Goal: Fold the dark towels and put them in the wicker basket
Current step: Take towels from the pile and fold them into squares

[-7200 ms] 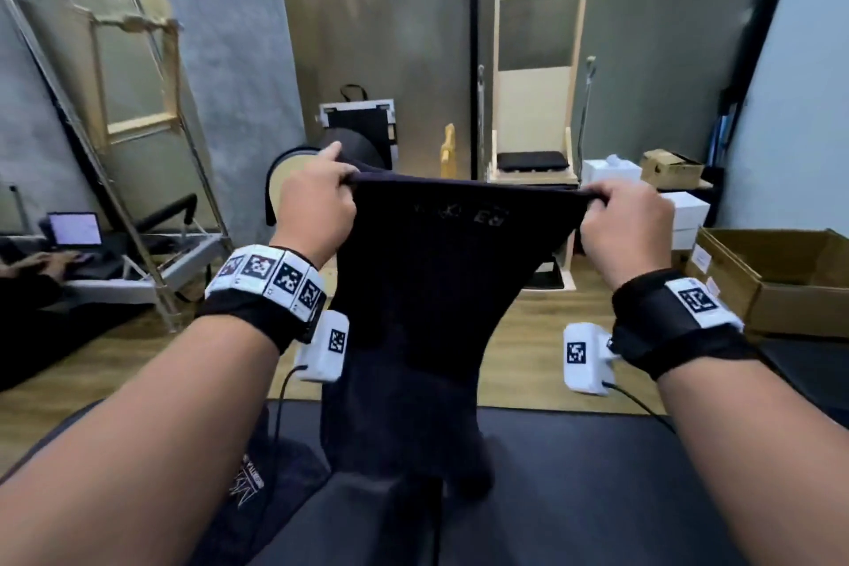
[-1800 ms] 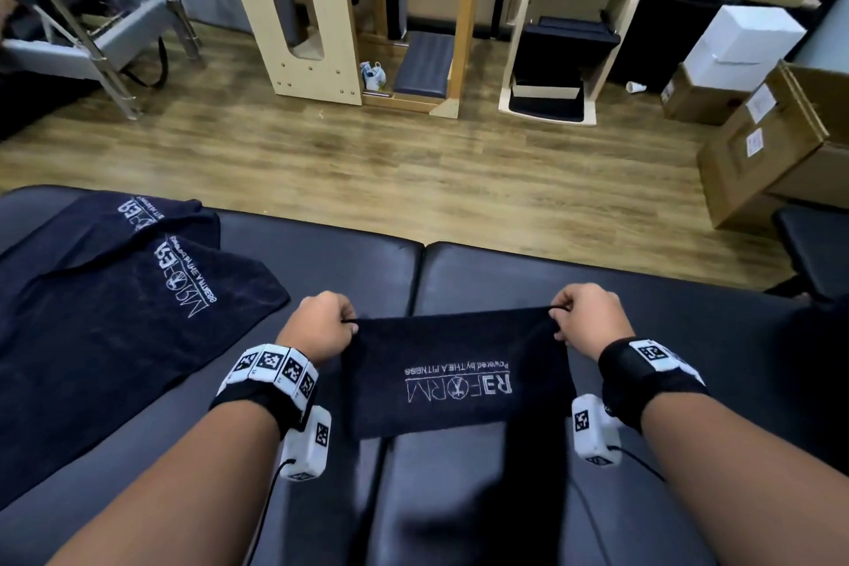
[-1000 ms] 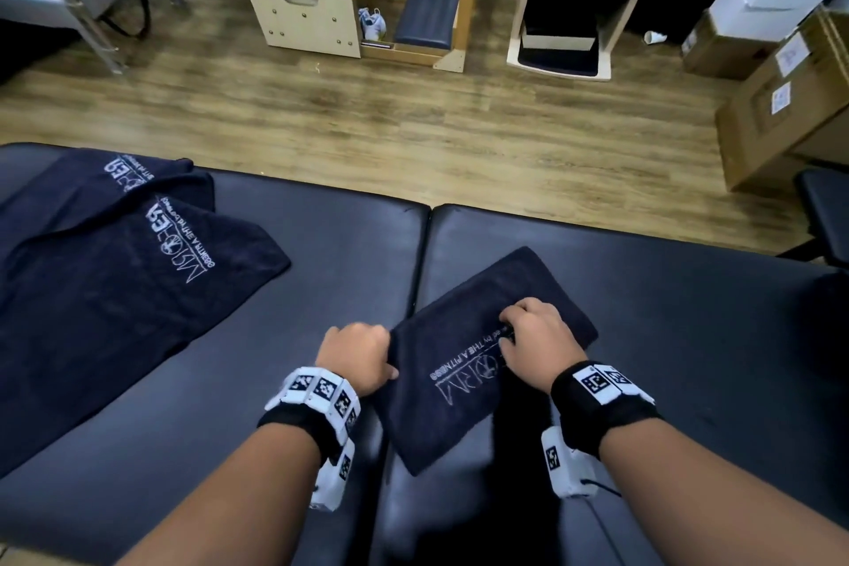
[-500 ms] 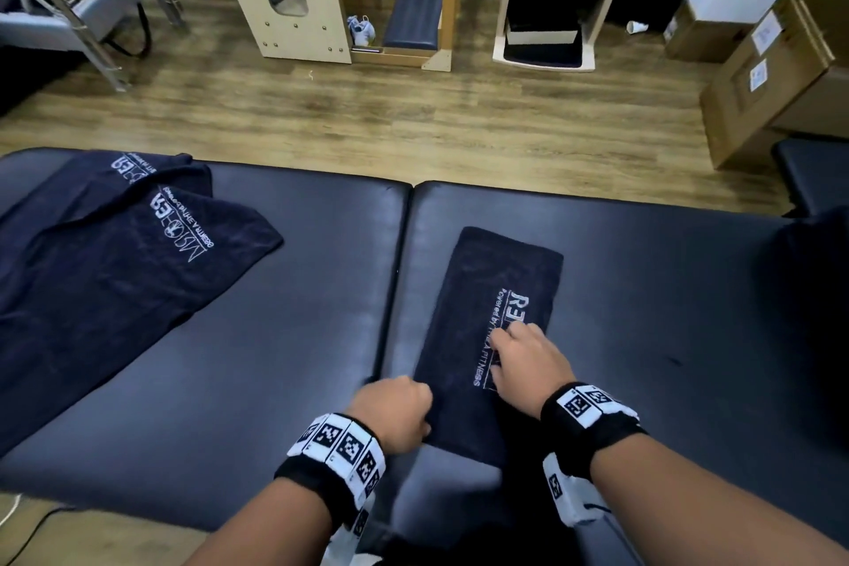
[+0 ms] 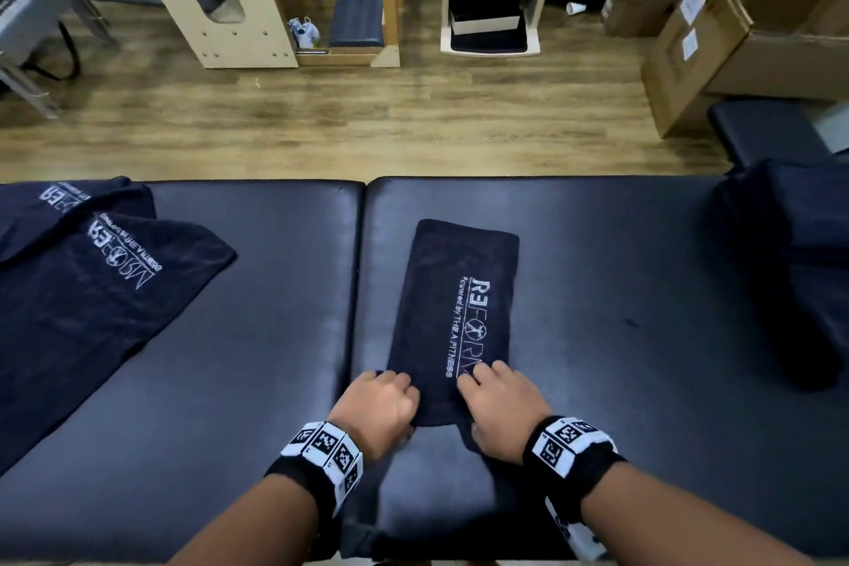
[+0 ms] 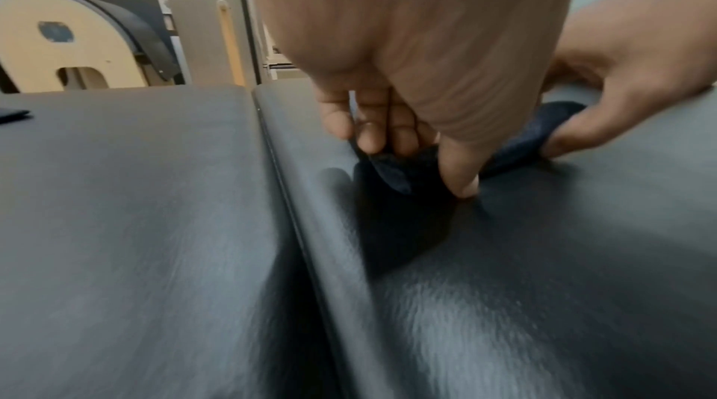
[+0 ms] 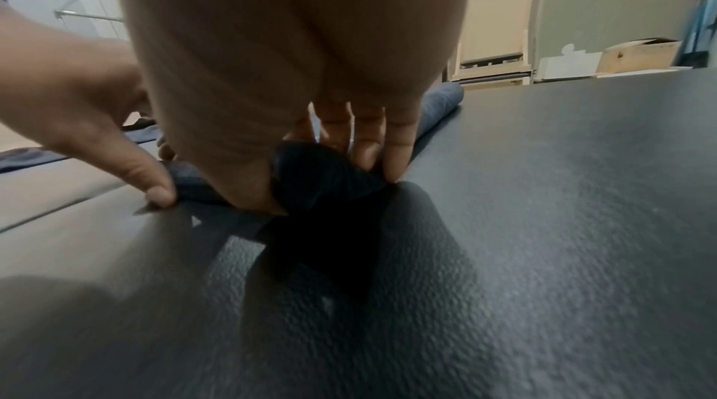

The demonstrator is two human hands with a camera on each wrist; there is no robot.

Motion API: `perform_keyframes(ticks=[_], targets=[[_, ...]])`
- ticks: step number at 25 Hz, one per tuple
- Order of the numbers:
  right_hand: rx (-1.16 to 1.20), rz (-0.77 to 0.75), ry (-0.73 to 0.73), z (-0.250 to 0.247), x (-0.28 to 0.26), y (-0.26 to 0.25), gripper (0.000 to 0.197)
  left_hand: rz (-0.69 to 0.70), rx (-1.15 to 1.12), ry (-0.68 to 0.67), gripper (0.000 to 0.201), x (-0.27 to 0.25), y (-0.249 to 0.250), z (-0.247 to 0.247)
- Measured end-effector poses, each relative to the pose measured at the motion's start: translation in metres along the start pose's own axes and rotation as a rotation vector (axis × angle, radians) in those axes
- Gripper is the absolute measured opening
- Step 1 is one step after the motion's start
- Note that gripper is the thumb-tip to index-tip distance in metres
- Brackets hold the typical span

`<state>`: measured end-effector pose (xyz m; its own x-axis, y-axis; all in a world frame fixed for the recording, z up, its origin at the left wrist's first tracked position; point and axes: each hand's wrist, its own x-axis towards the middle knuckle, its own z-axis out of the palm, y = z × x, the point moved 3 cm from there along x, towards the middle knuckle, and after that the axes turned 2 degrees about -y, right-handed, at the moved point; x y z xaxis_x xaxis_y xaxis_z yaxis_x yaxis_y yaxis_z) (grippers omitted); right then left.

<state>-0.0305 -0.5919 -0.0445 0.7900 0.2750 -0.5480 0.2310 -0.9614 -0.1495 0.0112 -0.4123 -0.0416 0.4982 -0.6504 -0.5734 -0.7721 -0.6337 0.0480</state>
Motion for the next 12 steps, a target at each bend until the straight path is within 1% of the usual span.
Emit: perform_keyframes(ticks=[1,4,5,7,8,10,12], targets=[[0.026,0.011,0.013,-0.005,0.001,0.0,0.041,0.007,0.011,0.033,0.037,0.003,-0.001,-0.004],[0.155,0.05,0.081,-0.026,0.001,0.009,0.037,0.013,-0.013,0.194,0.029,0.011,-0.012,-0.036],[0.189,0.057,0.104,-0.034,0.0,0.013,0.036,-0.001,-0.048,0.212,0.027,0.013,-0.017,-0.05],[0.242,0.081,0.18,-0.053,0.0,0.025,0.035,-0.051,-0.131,0.227,0.028,0.022,-0.031,-0.077],[0.261,0.098,0.228,-0.062,0.001,0.032,0.033,-0.079,-0.186,0.211,0.029,0.028,-0.039,-0.088],[0.303,0.158,0.314,-0.081,0.01,0.048,0.028,-0.151,-0.315,0.169,0.029,0.041,-0.059,-0.108],[0.378,0.235,0.364,-0.102,0.025,0.068,0.028,-0.193,-0.444,0.192,0.026,0.057,-0.081,-0.126]])
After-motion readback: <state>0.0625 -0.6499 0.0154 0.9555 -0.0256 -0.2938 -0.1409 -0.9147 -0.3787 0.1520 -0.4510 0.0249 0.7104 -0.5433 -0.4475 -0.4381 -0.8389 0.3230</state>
